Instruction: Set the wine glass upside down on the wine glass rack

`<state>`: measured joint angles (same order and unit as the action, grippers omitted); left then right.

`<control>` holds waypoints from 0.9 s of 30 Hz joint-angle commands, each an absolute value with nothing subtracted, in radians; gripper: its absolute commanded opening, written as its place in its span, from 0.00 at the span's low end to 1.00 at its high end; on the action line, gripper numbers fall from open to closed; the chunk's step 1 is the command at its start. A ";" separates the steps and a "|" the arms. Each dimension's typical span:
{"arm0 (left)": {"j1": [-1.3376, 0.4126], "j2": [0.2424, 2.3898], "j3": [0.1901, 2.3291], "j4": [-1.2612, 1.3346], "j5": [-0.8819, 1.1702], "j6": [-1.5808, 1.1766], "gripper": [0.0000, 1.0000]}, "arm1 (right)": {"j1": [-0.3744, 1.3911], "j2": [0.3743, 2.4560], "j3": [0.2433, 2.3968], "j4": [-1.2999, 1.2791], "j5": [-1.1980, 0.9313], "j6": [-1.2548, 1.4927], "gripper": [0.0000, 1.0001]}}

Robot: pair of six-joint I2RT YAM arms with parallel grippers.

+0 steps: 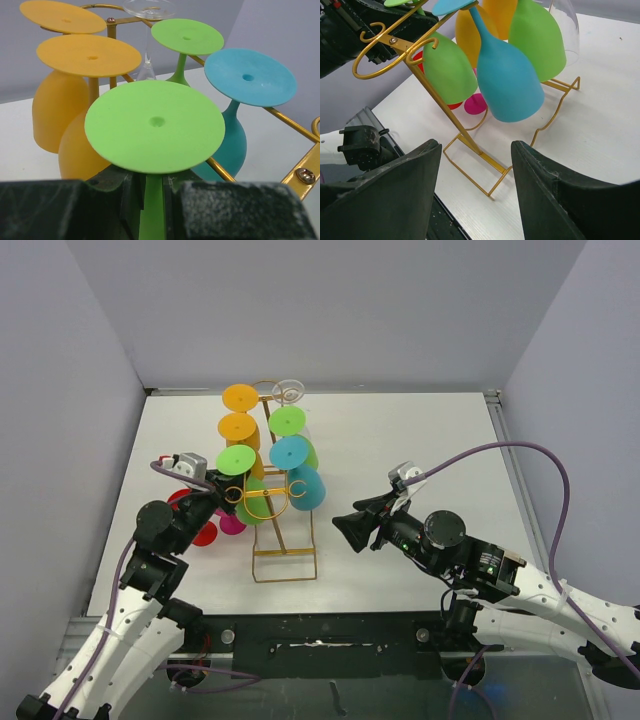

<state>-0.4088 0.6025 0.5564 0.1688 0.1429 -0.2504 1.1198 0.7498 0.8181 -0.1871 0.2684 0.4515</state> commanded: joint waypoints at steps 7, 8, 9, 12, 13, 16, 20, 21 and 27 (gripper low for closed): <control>-0.397 0.571 0.583 0.114 0.146 -0.285 0.15 | 1.116 0.765 0.845 -0.120 0.259 0.451 0.59; -0.397 0.568 0.584 0.102 0.145 -0.284 0.17 | 1.116 0.766 0.845 -0.120 0.257 0.452 0.58; -0.397 0.567 0.585 0.096 0.145 -0.284 0.18 | 1.116 0.766 0.845 -0.120 0.257 0.452 0.59; -0.397 0.565 0.588 0.083 0.145 -0.282 0.20 | 1.116 0.761 0.841 -0.118 0.259 0.454 0.59; -0.397 0.565 0.588 0.077 0.145 -0.281 0.21 | 1.116 0.761 0.840 -0.118 0.260 0.454 0.59; -0.396 0.565 0.593 0.065 0.142 -0.280 0.25 | 1.116 0.760 0.841 -0.118 0.261 0.455 0.59; -0.396 0.555 0.602 0.037 0.135 -0.269 0.29 | 1.116 0.758 0.841 -0.120 0.261 0.453 0.59; -0.394 0.551 0.606 0.025 0.133 -0.266 0.31 | 1.116 0.756 0.839 -0.120 0.261 0.453 0.59; -0.394 0.503 0.624 -0.063 0.111 -0.252 0.42 | 1.116 0.749 0.834 -0.118 0.261 0.444 0.60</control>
<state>-0.3973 0.5392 0.5686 0.0059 0.1181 -0.2726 1.1198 0.7670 0.8181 -0.1730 0.2680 0.4530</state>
